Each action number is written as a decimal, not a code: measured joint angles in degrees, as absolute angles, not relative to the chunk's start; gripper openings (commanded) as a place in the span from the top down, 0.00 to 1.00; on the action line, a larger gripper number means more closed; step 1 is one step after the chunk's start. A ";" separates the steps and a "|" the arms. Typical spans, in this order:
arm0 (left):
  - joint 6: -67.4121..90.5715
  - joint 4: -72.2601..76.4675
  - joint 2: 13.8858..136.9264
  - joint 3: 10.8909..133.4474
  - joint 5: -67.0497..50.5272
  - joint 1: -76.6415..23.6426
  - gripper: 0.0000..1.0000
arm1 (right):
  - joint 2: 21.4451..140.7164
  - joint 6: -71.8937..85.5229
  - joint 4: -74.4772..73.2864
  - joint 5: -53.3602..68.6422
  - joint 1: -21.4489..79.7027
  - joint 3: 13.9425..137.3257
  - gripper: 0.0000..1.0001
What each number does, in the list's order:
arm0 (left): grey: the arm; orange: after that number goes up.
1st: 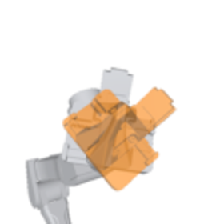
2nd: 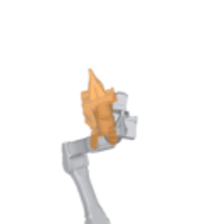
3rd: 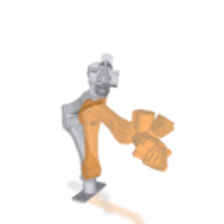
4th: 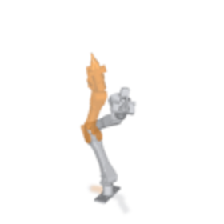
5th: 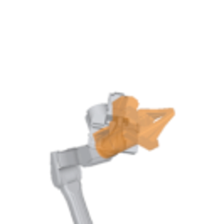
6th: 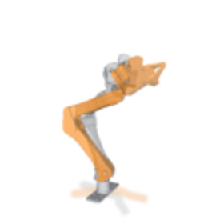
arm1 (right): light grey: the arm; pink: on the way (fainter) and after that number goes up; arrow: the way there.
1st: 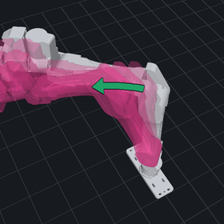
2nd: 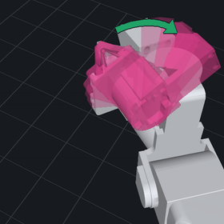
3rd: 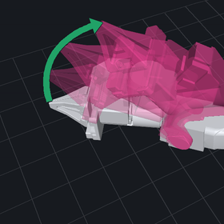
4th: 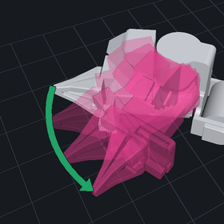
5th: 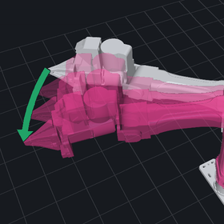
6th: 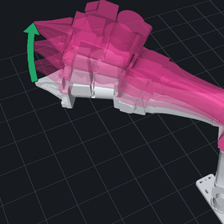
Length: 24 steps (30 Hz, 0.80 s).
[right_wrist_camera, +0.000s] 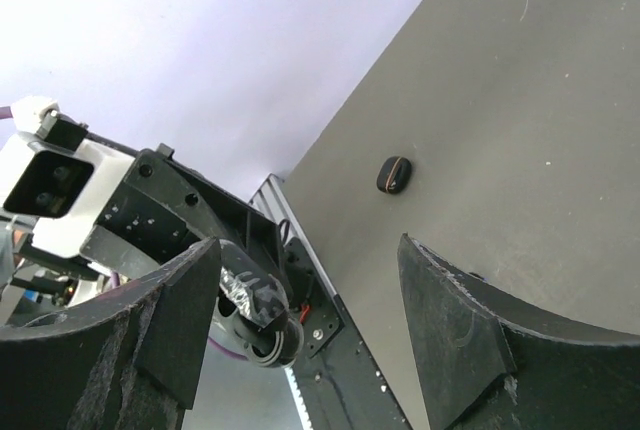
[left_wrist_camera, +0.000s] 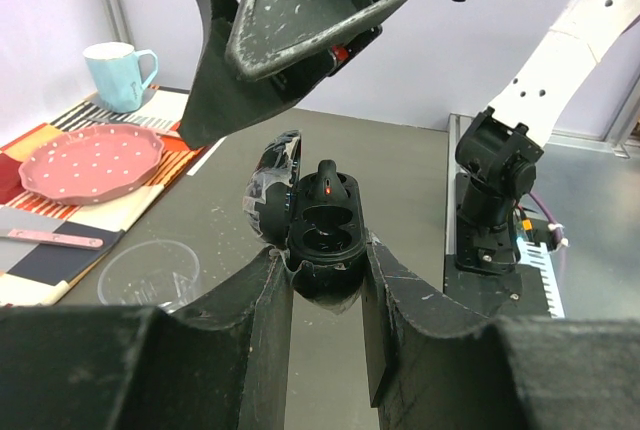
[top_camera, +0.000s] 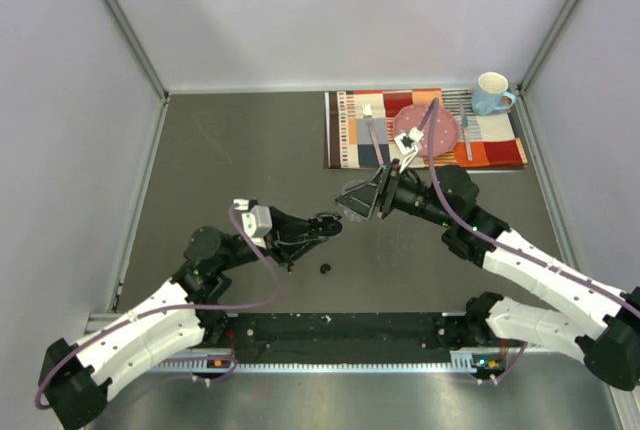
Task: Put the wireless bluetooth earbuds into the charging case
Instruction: Adjust the charging case, then adjust the earbud at the center of the board.
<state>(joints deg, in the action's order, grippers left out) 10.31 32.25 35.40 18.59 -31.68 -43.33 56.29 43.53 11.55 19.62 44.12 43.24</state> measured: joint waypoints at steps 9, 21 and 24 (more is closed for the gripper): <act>9.72 30.81 33.43 18.59 -28.38 -43.33 1.00 | 53.17 45.69 9.85 19.73 43.62 43.03 0.28; 7.92 26.70 27.18 17.98 -23.24 -43.40 1.00 | 46.11 55.40 -4.93 2.85 36.86 32.99 0.36; 7.77 26.44 25.34 17.21 -21.82 -43.40 1.00 | 49.52 56.18 -5.67 4.19 36.82 32.99 0.41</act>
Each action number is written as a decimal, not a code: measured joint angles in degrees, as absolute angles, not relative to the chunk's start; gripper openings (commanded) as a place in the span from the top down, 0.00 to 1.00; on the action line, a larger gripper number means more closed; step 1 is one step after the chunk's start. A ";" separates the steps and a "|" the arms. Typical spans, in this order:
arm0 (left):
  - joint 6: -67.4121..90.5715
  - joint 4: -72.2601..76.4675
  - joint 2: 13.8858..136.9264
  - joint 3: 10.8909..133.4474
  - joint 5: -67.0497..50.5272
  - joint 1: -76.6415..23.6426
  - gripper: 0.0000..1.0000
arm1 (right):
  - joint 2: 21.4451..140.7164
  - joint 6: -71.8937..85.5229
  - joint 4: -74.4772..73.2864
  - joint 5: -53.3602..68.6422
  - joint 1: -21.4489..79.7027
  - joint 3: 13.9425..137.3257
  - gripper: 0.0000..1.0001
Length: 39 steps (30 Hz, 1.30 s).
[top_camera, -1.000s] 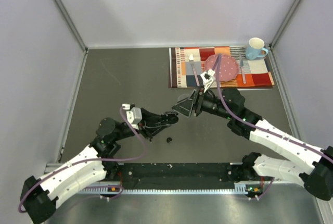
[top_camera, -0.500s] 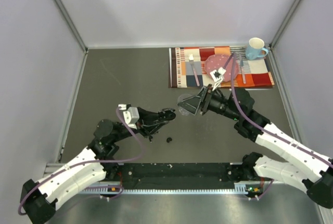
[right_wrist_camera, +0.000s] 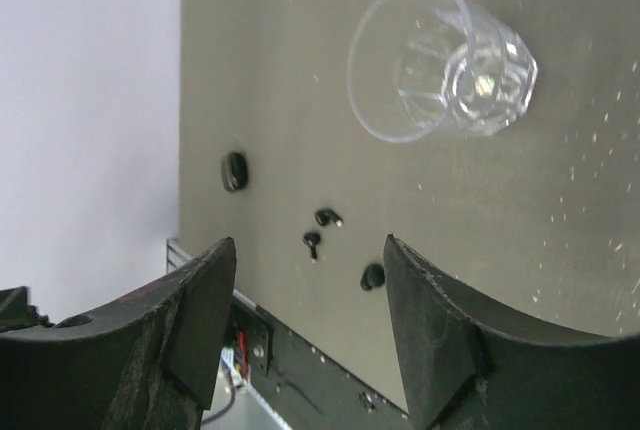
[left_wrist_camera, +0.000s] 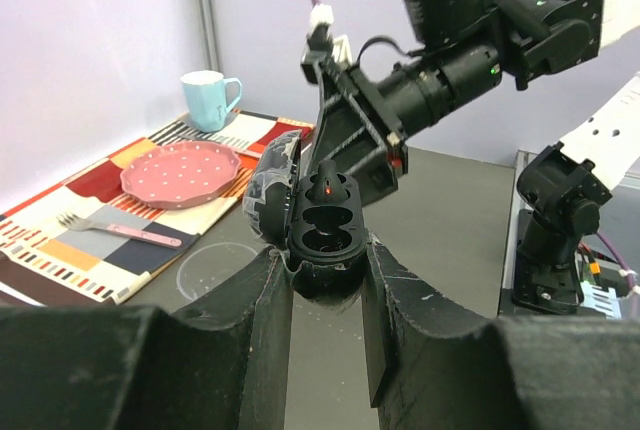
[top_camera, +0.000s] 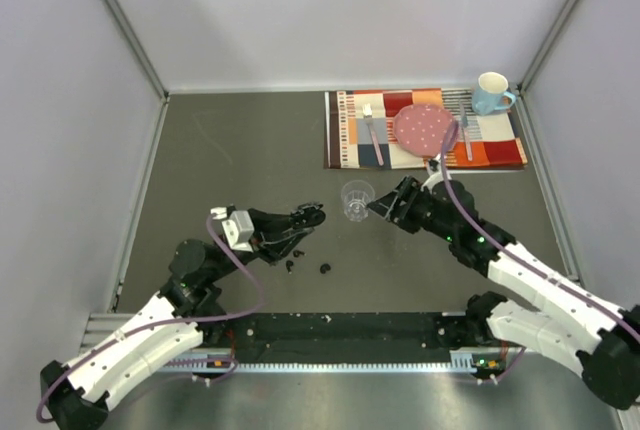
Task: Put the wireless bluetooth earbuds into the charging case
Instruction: Adjust the earbud at the center of the board.
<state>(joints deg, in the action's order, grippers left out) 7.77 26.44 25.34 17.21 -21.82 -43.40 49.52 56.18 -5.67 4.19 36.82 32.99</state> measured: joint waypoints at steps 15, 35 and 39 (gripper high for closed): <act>7.77 24.86 20.93 15.92 -18.28 -43.40 1.00 | 75.13 66.83 2.55 13.69 43.86 35.51 0.45; 7.11 20.40 16.51 15.92 -14.63 -43.40 1.00 | 94.80 54.48 1.65 21.02 46.44 50.19 0.61; 7.05 20.03 16.53 15.92 -14.06 -43.40 1.00 | 96.62 50.65 0.86 22.37 46.85 51.88 0.61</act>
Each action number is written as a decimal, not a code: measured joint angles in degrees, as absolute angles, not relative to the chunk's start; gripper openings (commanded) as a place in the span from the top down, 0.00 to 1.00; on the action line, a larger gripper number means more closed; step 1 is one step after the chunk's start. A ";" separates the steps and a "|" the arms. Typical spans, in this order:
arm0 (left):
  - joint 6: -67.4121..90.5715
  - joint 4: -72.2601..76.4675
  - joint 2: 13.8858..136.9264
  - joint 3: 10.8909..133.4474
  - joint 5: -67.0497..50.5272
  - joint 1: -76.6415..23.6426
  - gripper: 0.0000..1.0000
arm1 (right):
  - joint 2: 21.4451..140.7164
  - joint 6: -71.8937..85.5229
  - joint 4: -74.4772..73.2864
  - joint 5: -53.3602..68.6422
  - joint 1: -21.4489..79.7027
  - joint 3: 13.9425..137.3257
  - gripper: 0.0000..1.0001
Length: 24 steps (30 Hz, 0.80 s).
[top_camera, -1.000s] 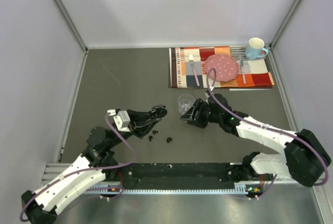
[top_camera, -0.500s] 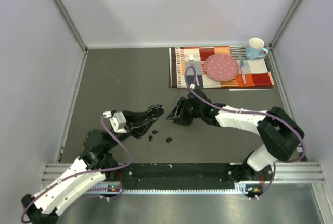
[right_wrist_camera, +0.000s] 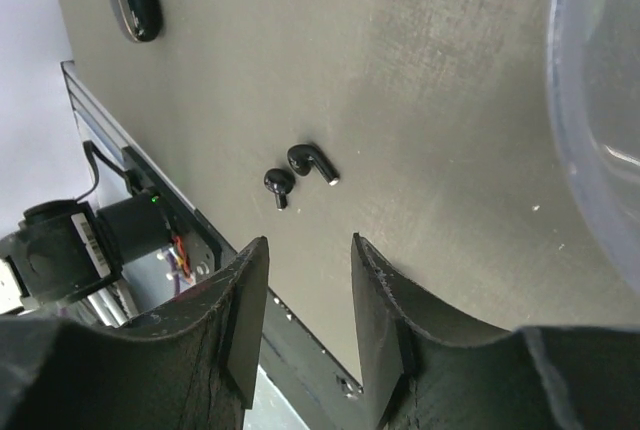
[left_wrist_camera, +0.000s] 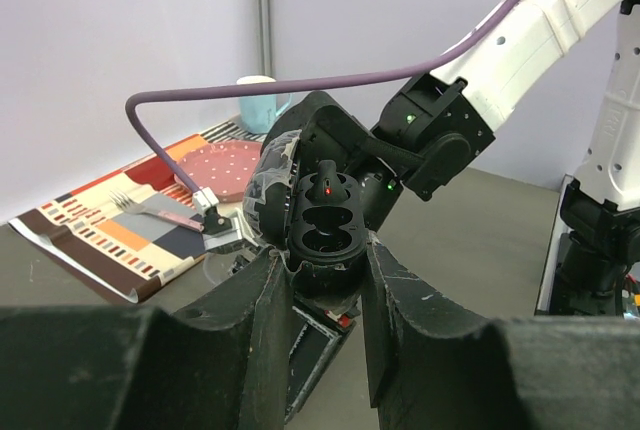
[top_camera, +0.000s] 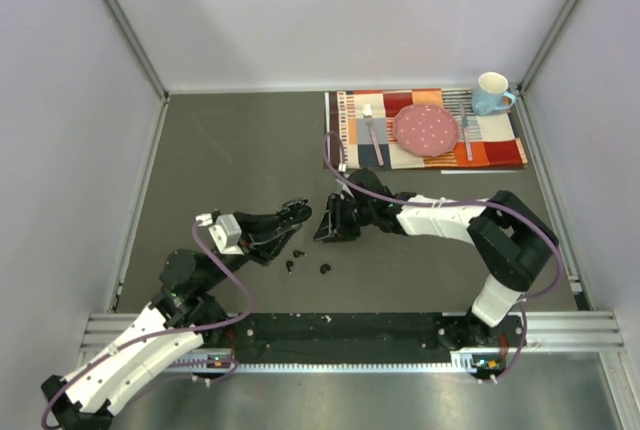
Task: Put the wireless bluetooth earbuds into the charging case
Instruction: Adjust the earbud at the center of the board.
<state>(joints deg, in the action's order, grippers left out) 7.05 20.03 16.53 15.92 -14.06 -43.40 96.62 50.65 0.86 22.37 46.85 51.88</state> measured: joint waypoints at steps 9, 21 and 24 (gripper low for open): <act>6.85 19.88 16.80 15.92 -14.00 -43.40 1.00 | 95.39 46.98 -1.63 20.80 47.13 51.75 0.57; 6.87 19.90 16.99 15.84 -14.00 -43.40 1.00 | 87.59 37.54 -2.22 20.86 48.77 51.75 0.56; 6.90 19.92 16.97 15.84 -13.98 -43.40 1.00 | 88.03 36.01 -2.11 21.74 49.54 51.70 0.58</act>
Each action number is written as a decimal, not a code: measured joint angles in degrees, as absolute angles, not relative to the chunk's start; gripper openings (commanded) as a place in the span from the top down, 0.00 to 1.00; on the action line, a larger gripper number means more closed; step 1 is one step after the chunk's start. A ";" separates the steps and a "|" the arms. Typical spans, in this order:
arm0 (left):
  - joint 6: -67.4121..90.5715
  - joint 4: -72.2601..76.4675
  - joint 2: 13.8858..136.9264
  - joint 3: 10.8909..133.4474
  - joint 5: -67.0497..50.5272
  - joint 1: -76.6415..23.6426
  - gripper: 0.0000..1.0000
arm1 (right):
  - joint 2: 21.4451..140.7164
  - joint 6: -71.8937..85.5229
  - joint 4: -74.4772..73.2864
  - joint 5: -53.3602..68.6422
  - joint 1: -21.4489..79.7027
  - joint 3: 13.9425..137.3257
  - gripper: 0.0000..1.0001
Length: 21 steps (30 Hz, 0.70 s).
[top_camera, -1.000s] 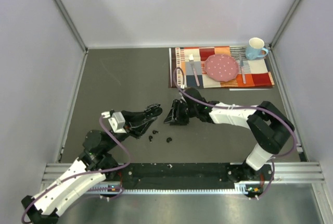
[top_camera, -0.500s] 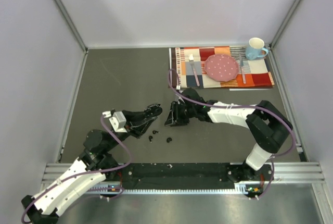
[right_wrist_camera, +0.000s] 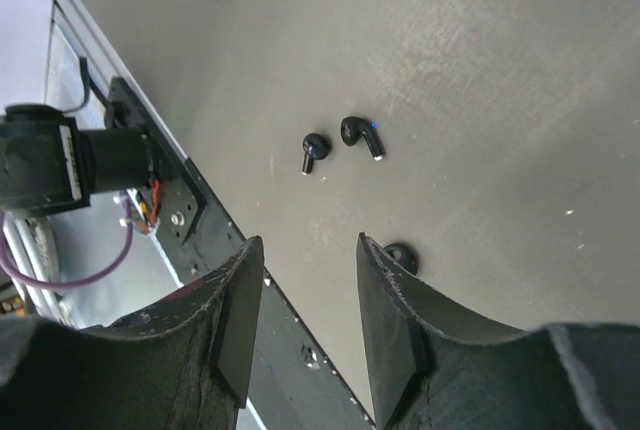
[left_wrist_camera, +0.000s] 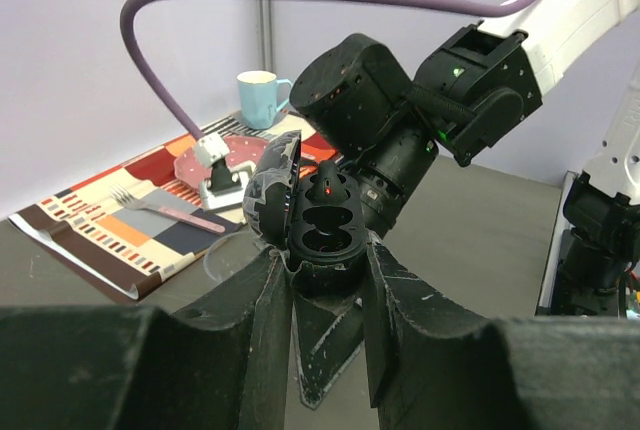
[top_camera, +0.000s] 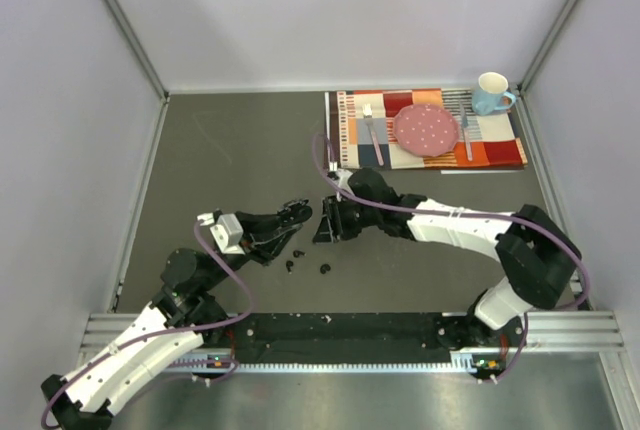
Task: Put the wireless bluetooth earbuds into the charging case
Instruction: Adjust the earbud at the center of the board.
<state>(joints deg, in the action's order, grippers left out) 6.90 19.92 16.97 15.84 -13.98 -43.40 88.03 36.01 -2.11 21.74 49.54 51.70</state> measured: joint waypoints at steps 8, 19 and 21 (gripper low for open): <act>7.14 20.03 16.60 15.79 -13.82 -43.40 1.00 | 93.19 32.58 -2.09 22.20 52.23 50.87 0.62; 7.40 20.05 16.60 15.75 -13.82 -43.40 1.00 | 97.38 29.69 -3.20 19.97 52.36 50.61 0.68; 7.40 20.05 16.62 15.75 -13.82 -43.40 1.00 | 97.69 29.50 -3.20 19.53 52.38 50.61 0.71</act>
